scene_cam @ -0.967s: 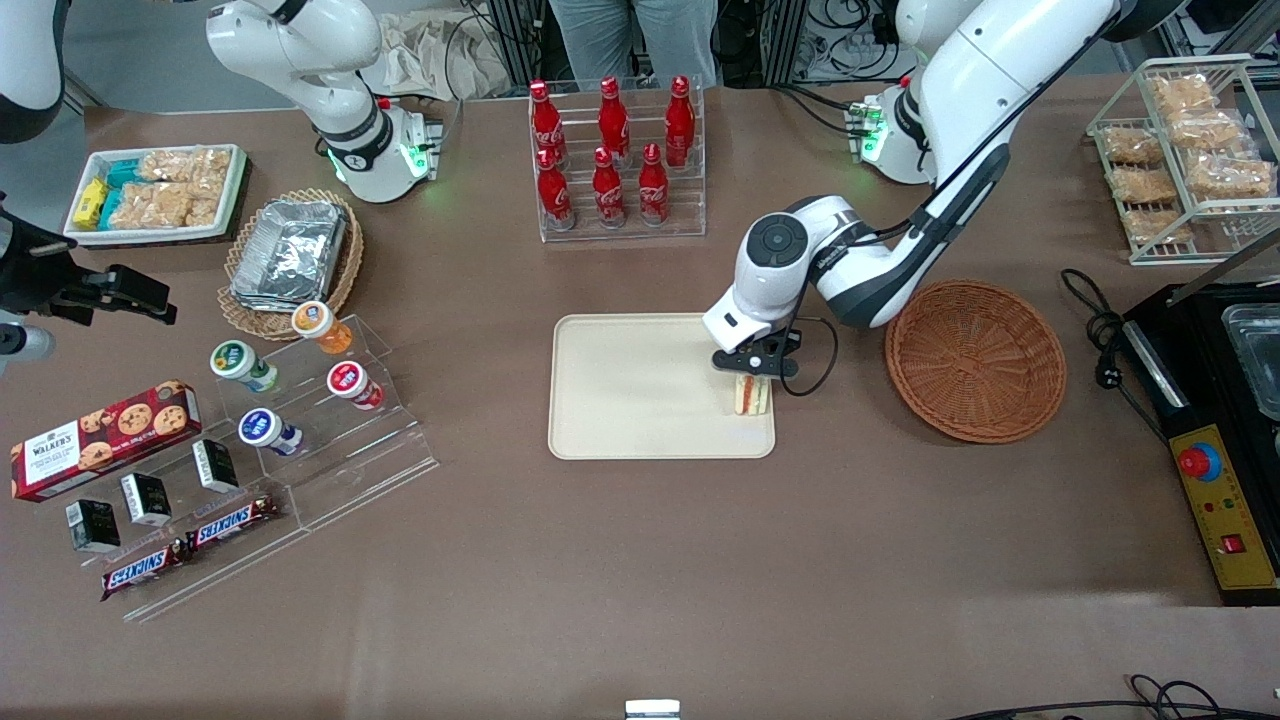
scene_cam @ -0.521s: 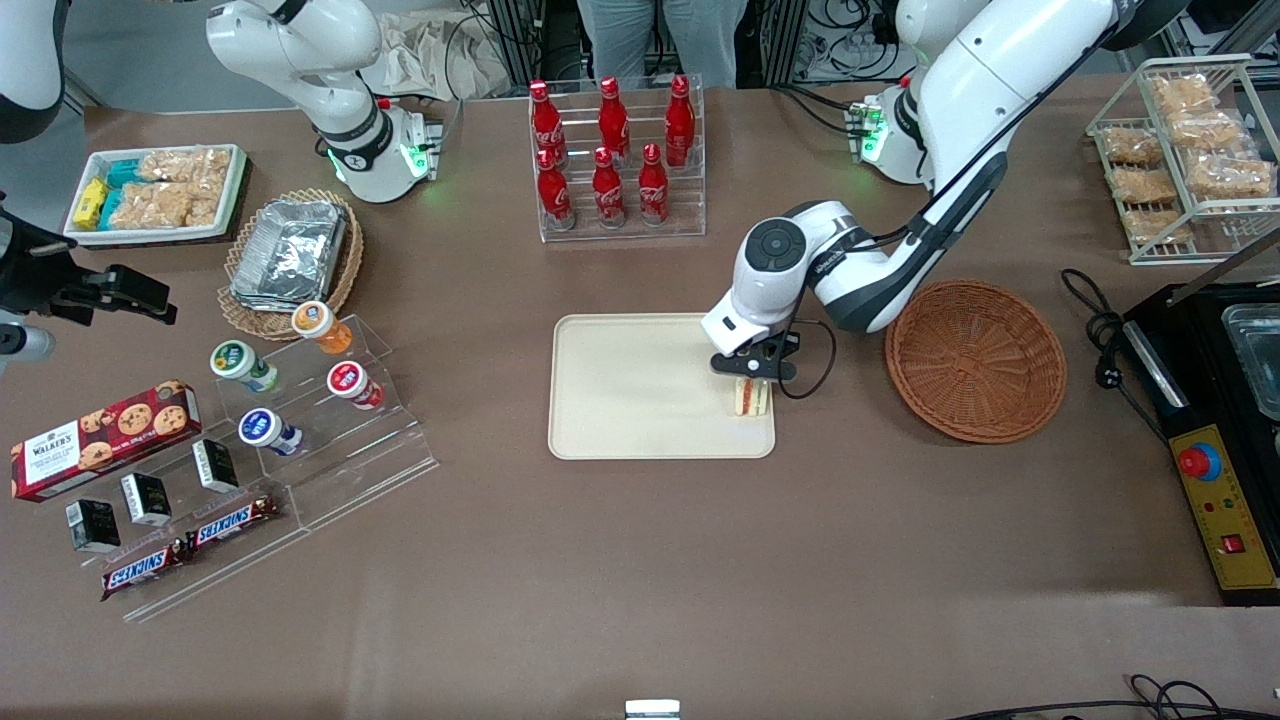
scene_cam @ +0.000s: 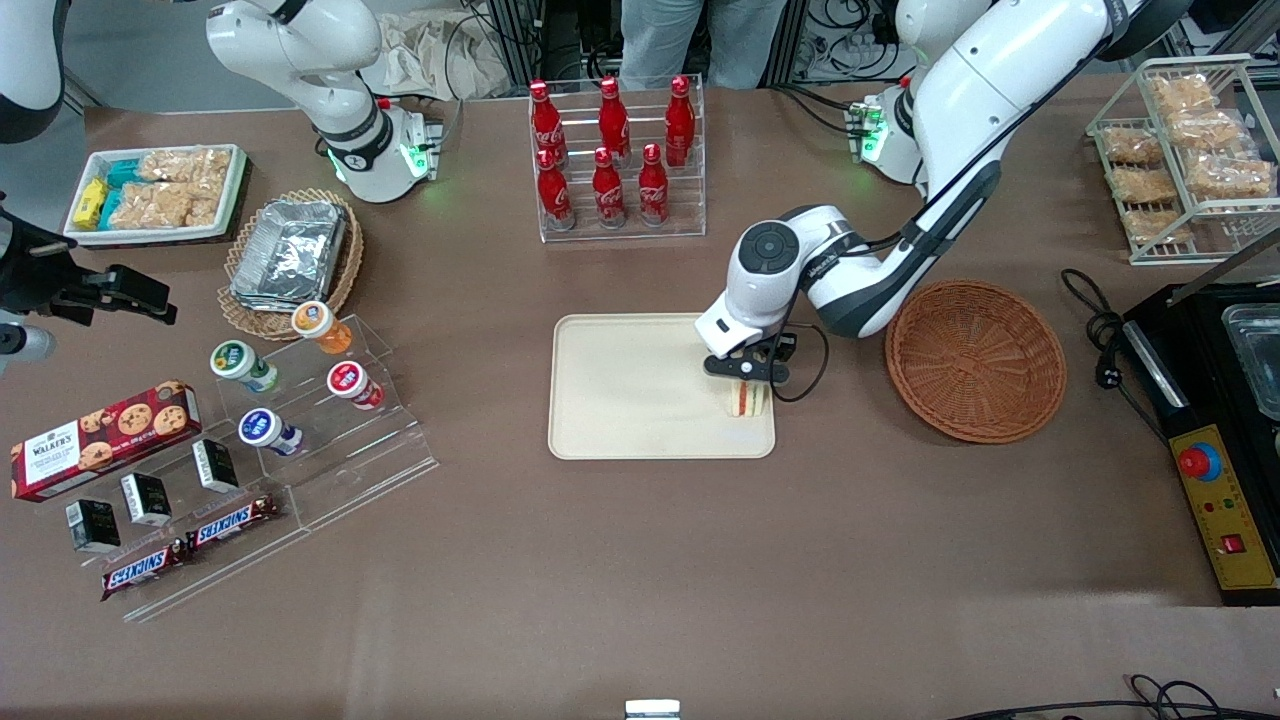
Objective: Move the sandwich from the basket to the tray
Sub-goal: 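Lower the sandwich onto the tray edge beside the basket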
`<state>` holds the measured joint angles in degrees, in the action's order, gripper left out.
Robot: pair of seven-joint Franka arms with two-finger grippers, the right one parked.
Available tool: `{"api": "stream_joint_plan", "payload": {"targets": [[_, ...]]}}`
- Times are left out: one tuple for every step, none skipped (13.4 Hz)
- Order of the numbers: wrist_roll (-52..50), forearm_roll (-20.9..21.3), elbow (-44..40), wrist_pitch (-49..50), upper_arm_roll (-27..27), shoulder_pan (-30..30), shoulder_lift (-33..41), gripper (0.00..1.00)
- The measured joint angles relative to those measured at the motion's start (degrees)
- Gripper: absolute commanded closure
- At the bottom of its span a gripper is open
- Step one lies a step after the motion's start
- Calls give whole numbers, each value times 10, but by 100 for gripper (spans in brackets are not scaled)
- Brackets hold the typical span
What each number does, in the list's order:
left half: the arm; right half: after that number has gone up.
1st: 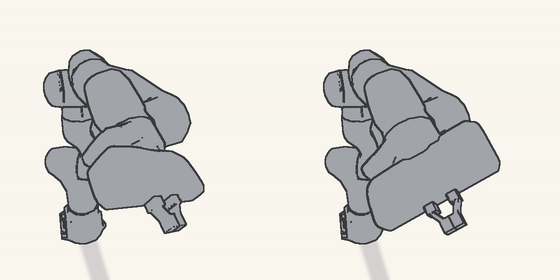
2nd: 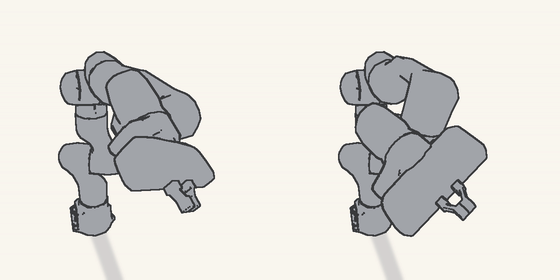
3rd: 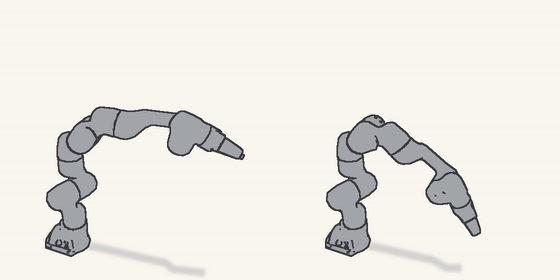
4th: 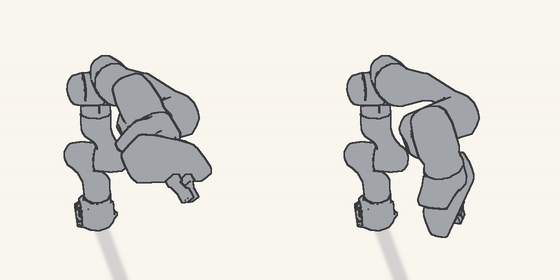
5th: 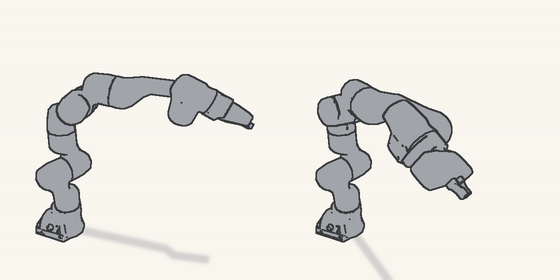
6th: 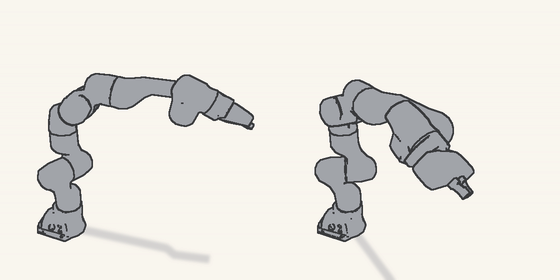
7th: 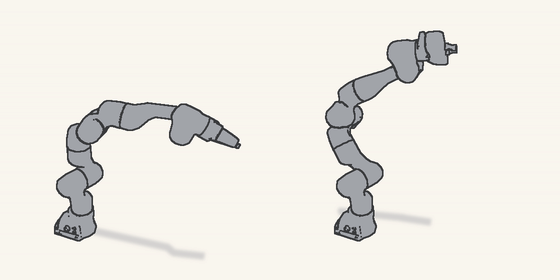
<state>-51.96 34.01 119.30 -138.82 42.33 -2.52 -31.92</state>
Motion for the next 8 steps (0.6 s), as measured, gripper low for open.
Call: {"api": "stream_joint_plan", "payload": {"targets": [[0,0,-2,0,0,0,-1,1],[-1,1,-3,0,0,0,-1,1],[-1,1,-4,0,0,0,-1,1],[-1,1,-5,0,0,0,-1,0],[-2,1,-7,0,0,-1,-1,1],[-3,1,-10,0,0,-2,-1,0],[-3,1,-14,0,0,-3,2,0],[-5,1,-17,0,0,-4,7,0]]}}
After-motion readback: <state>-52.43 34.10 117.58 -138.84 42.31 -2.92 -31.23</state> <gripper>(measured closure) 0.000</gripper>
